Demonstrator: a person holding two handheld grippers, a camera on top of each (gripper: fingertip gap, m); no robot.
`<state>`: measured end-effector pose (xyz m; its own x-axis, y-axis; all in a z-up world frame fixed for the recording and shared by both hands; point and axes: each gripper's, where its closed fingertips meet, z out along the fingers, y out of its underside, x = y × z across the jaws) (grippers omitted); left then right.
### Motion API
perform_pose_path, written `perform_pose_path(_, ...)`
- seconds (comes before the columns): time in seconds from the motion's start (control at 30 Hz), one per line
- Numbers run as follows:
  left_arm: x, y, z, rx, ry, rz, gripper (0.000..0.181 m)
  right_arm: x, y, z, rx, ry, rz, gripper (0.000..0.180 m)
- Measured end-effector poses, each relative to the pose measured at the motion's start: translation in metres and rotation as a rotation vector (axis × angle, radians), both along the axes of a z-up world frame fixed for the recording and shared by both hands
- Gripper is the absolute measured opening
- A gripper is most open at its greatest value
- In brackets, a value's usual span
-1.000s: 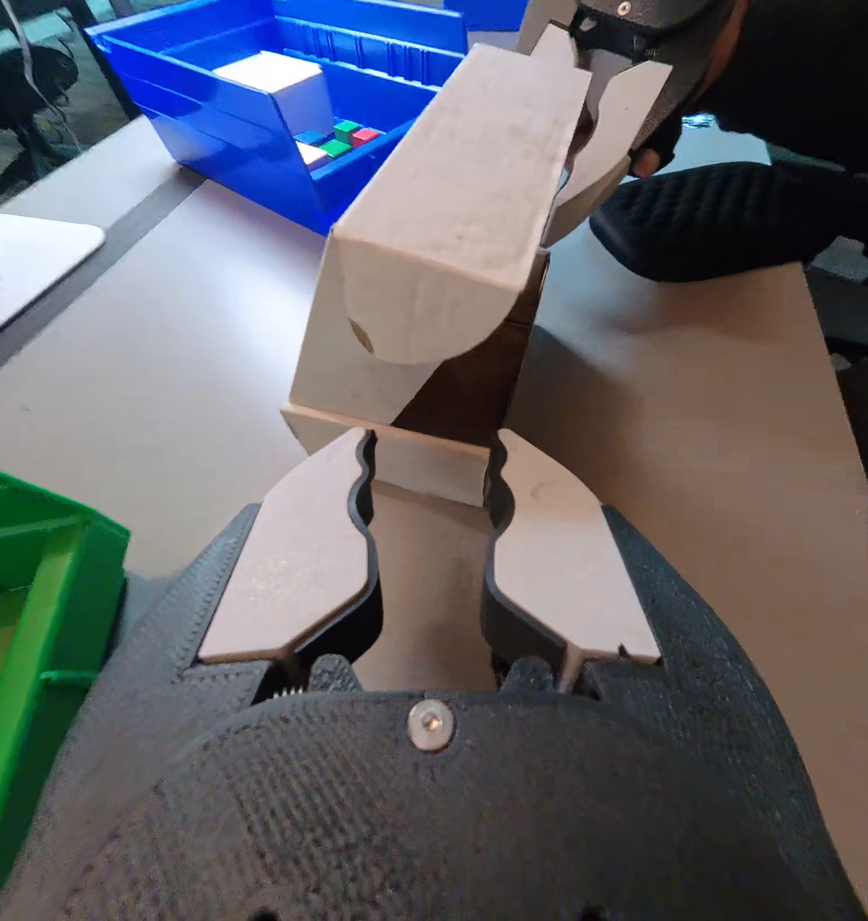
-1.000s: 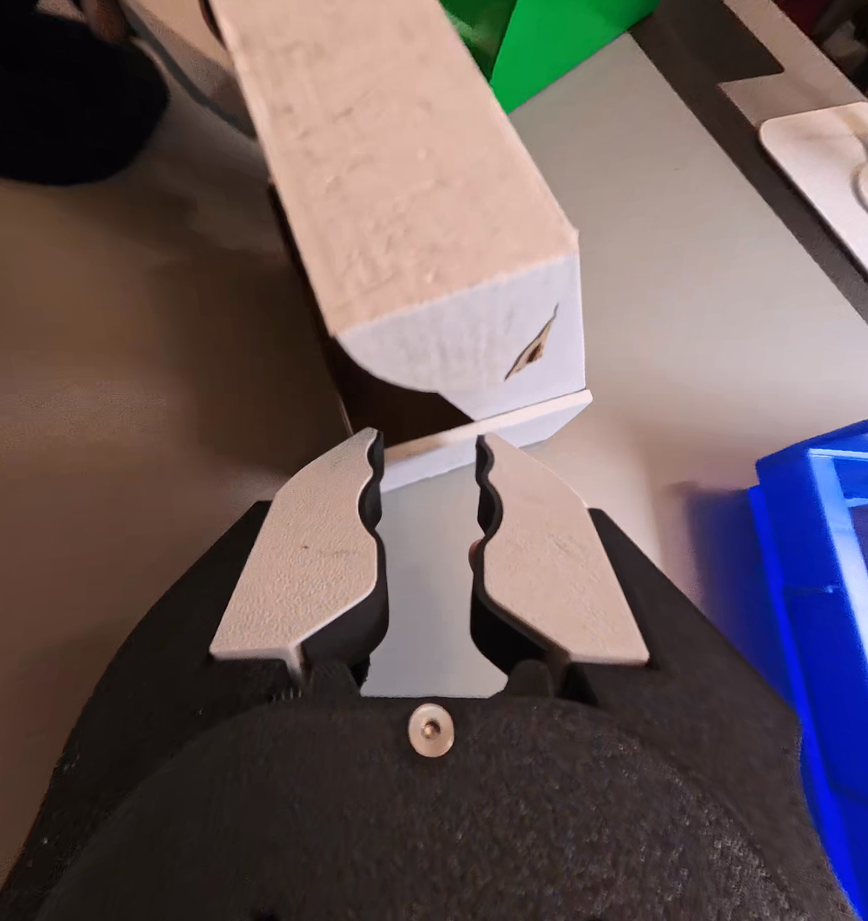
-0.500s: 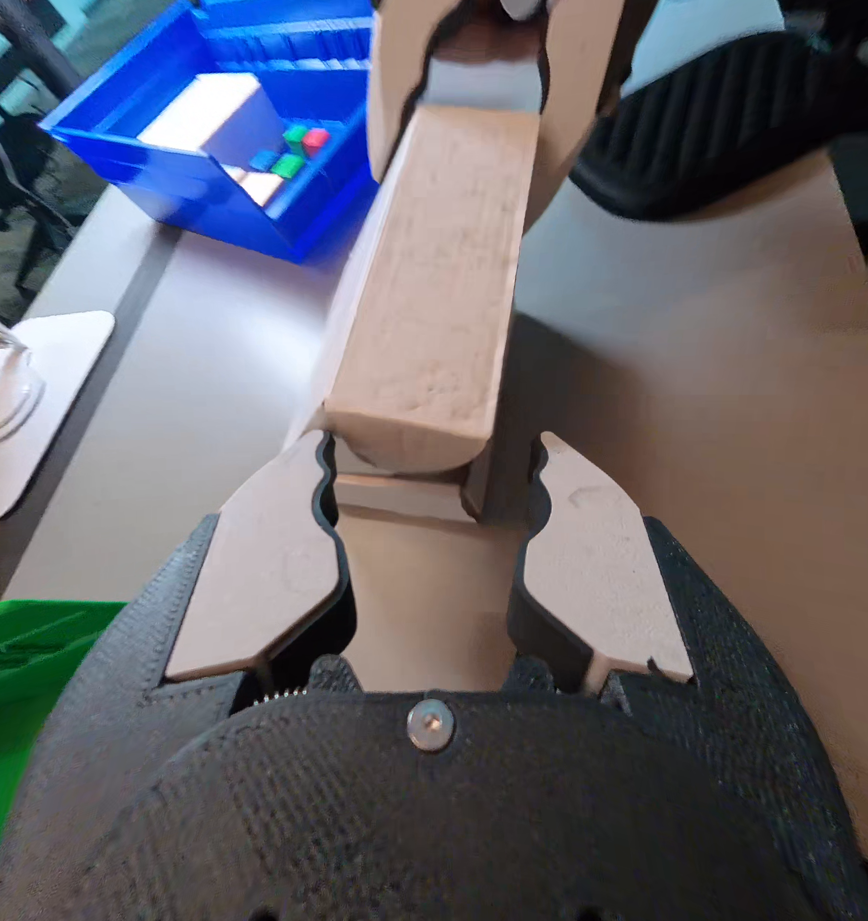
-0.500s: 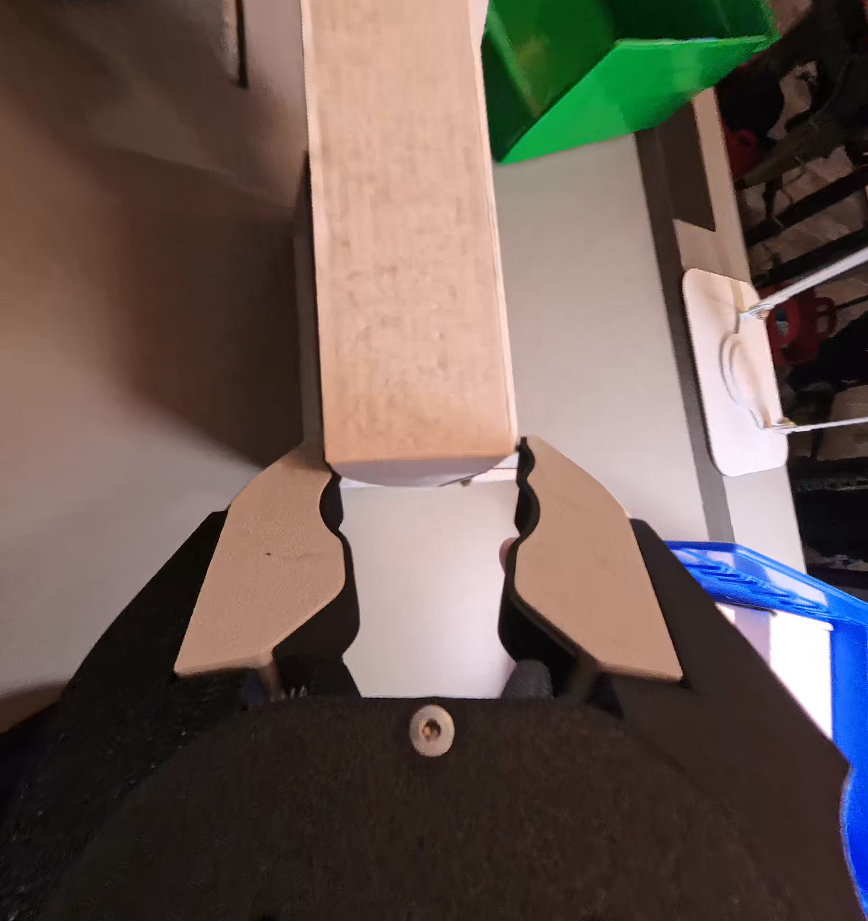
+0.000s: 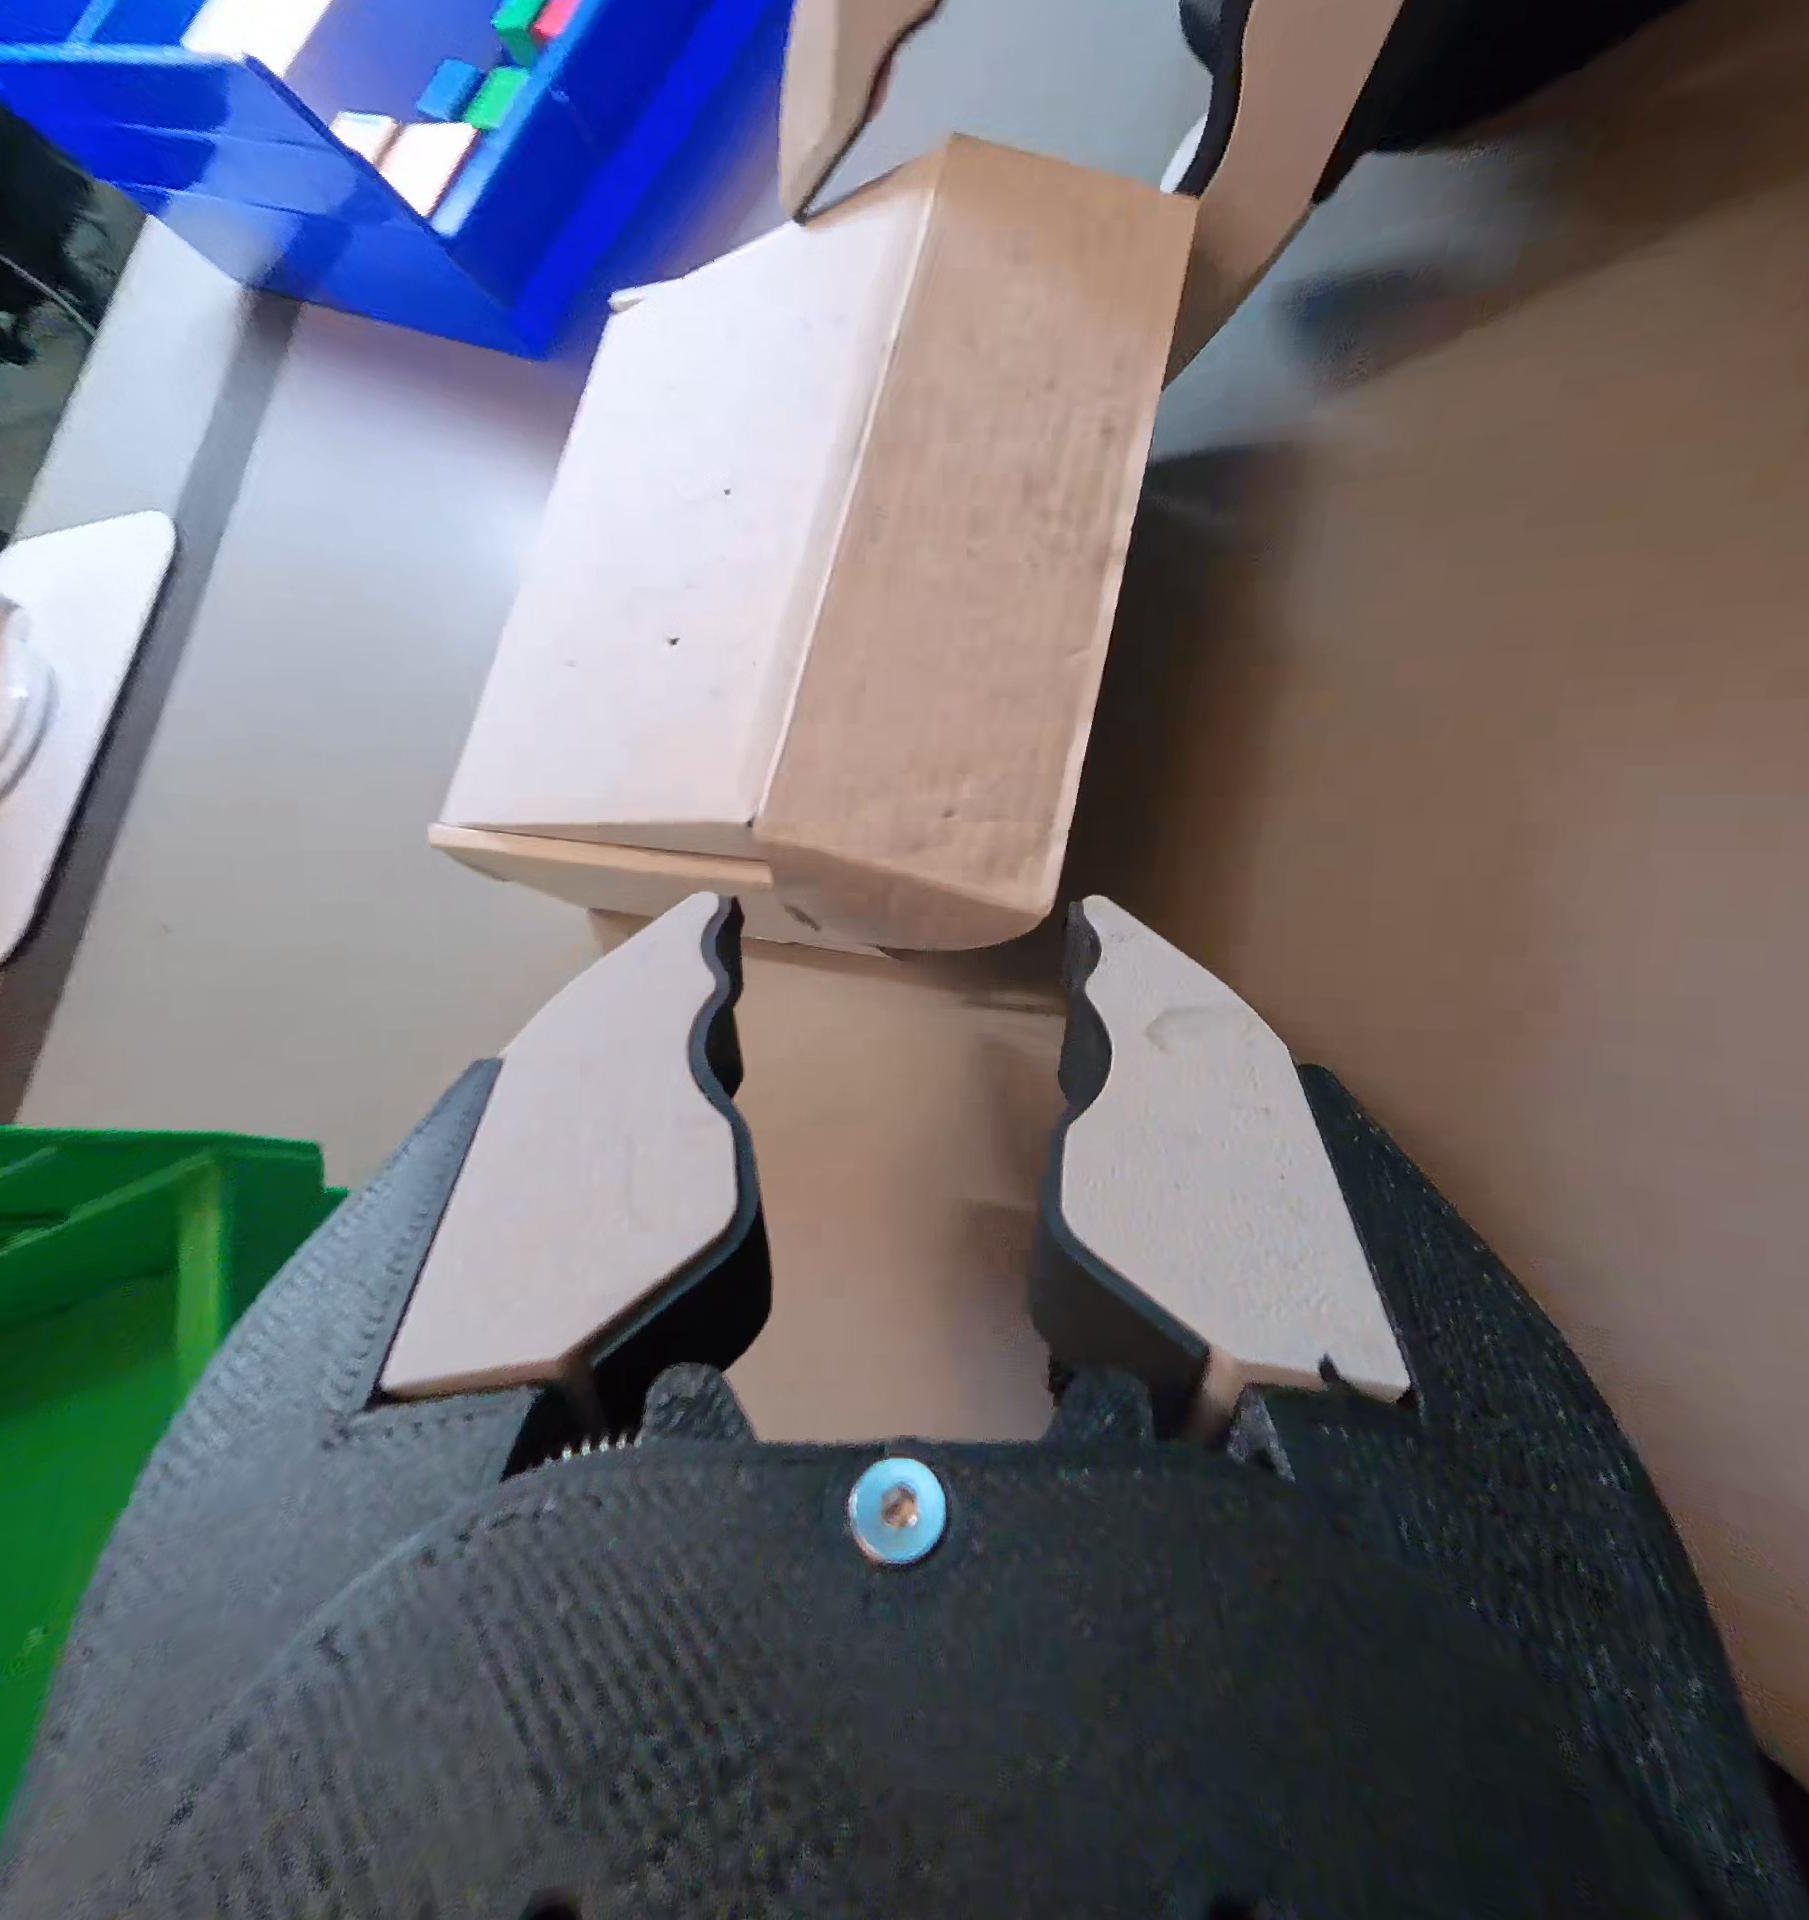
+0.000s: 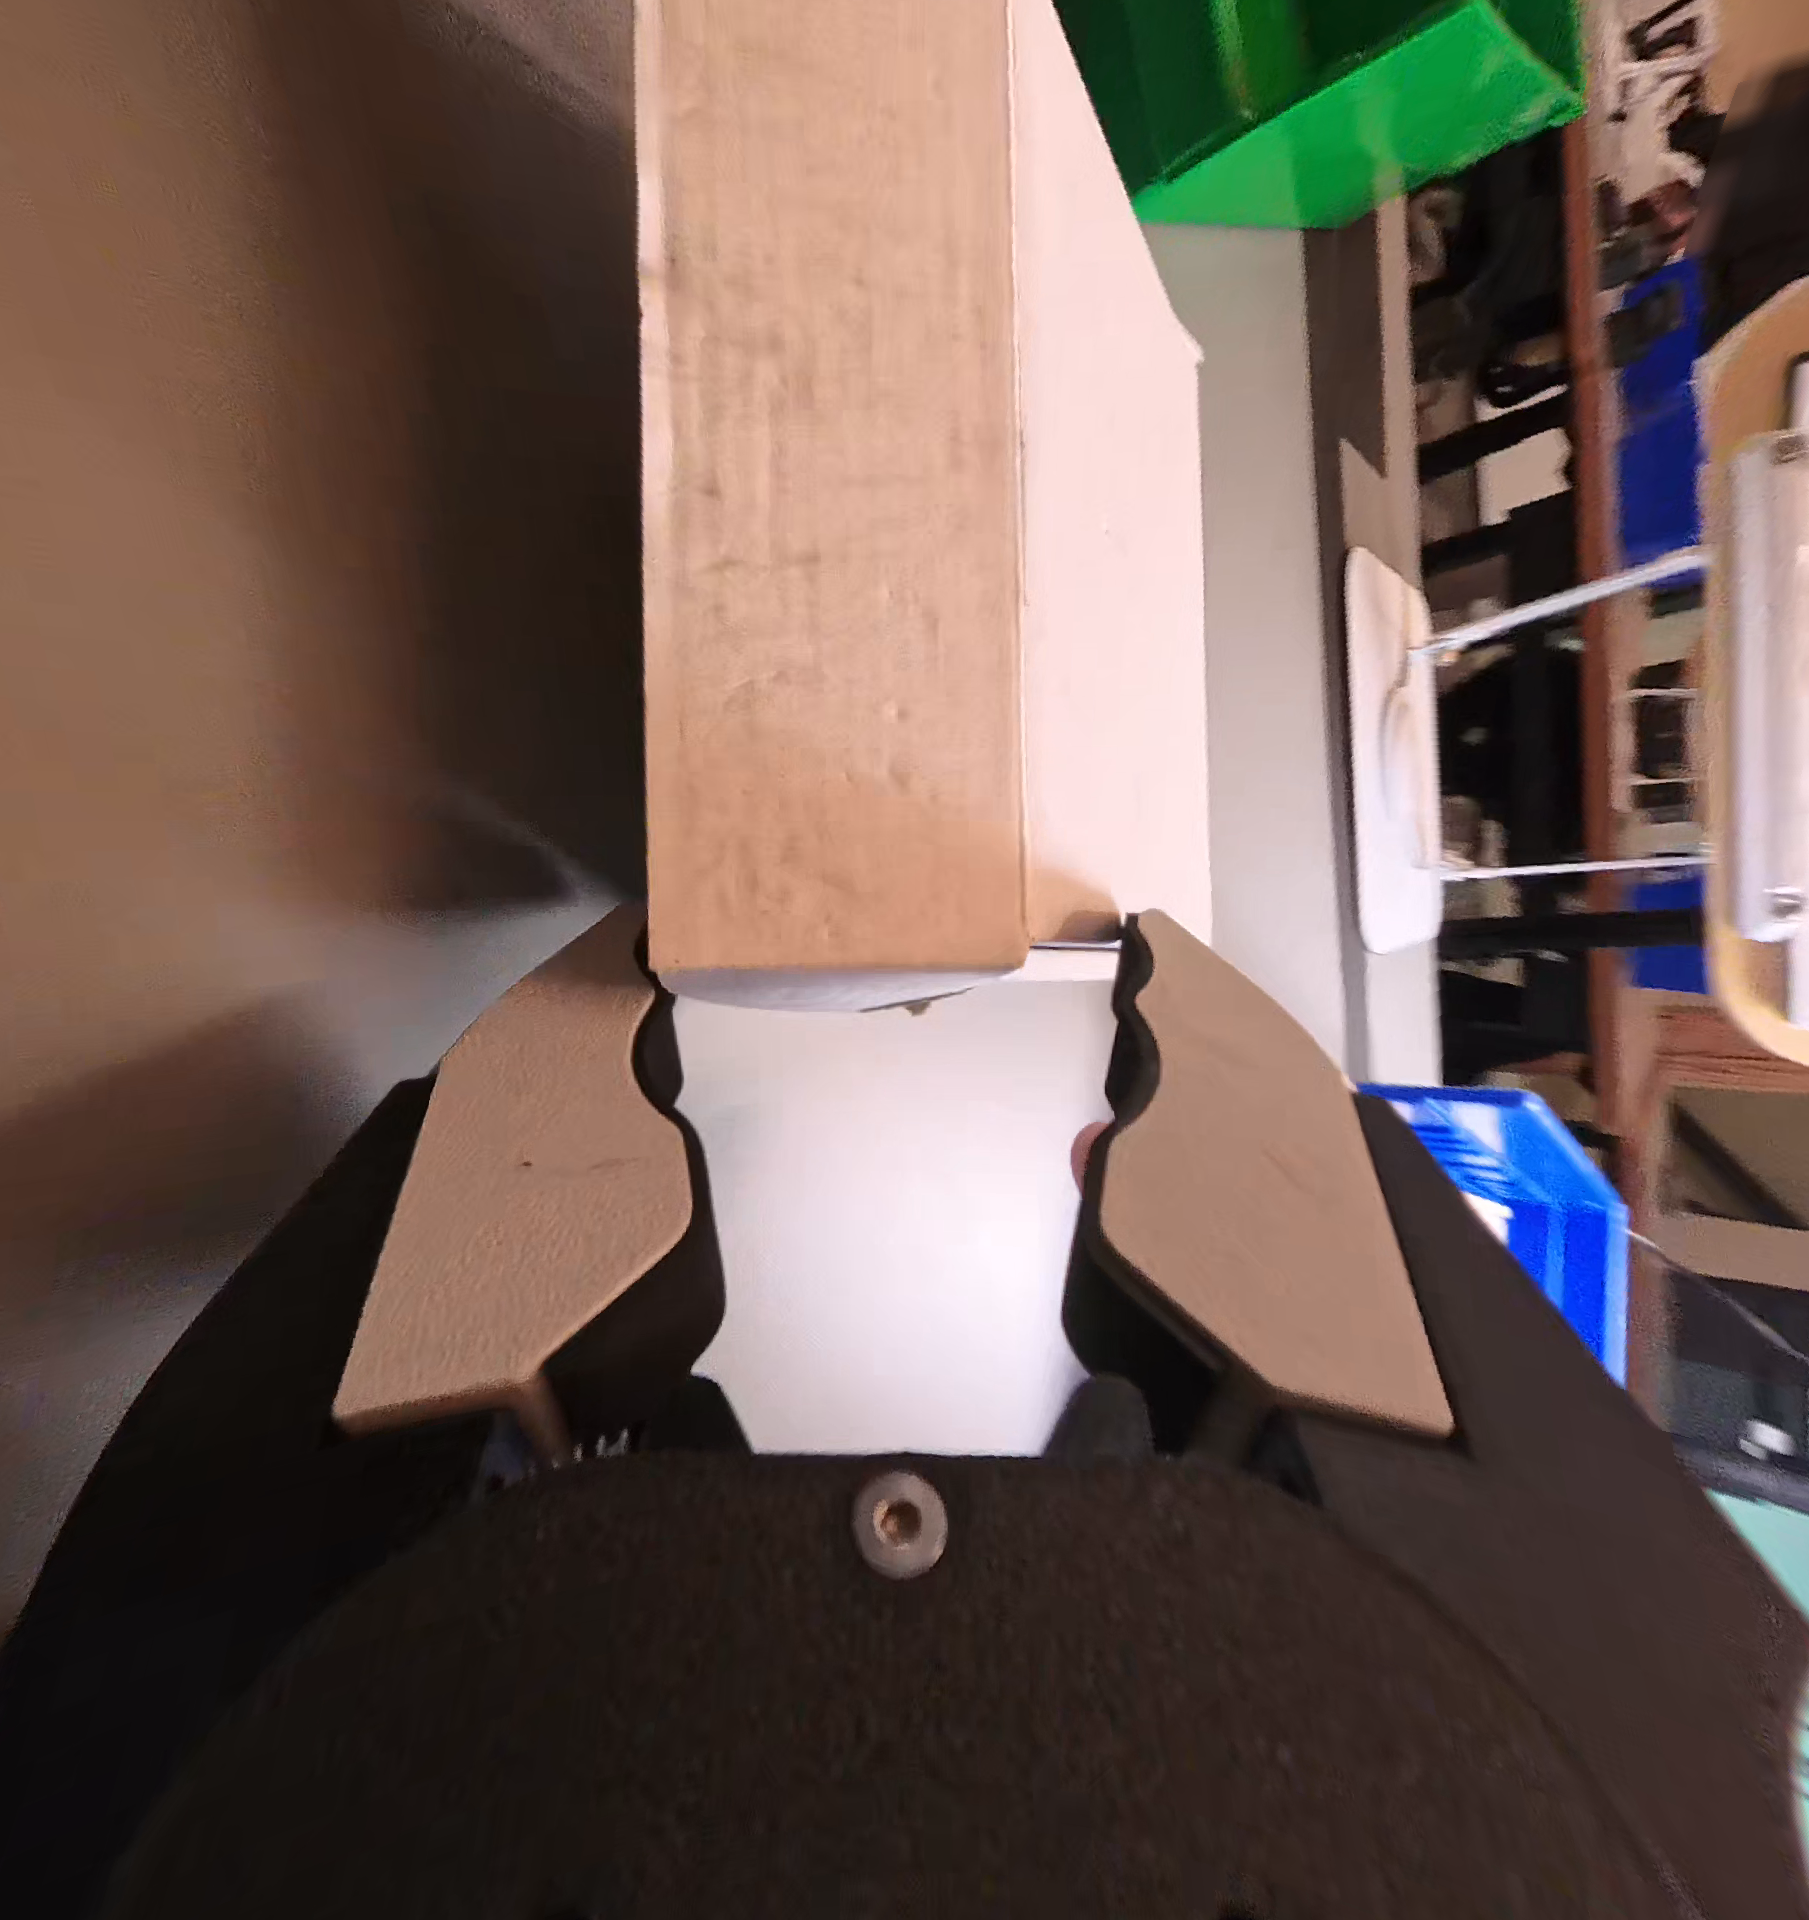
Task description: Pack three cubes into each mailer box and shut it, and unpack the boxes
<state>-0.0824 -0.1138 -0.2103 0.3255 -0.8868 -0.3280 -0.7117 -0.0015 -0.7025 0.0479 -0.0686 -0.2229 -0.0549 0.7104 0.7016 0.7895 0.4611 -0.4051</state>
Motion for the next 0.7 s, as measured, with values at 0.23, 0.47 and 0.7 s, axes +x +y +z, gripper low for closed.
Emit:
perform_pose_path(0.23,0.01,-0.007,0.002,0.084,0.021,-0.012,0.069,0.005,-0.003,0.013,0.233,0.028,0.03,0.067)
perform_pose_path(0.47,0.008,0.008,-0.009,0.238,0.145,0.069,0.052,0.001,-0.008,0.001,0.279,0.009,0.046,0.059)
perform_pose_path(0.7,0.007,-0.004,-0.012,0.112,0.182,0.071,0.052,0.0,-0.021,-0.003,0.018,0.007,0.068,0.063)
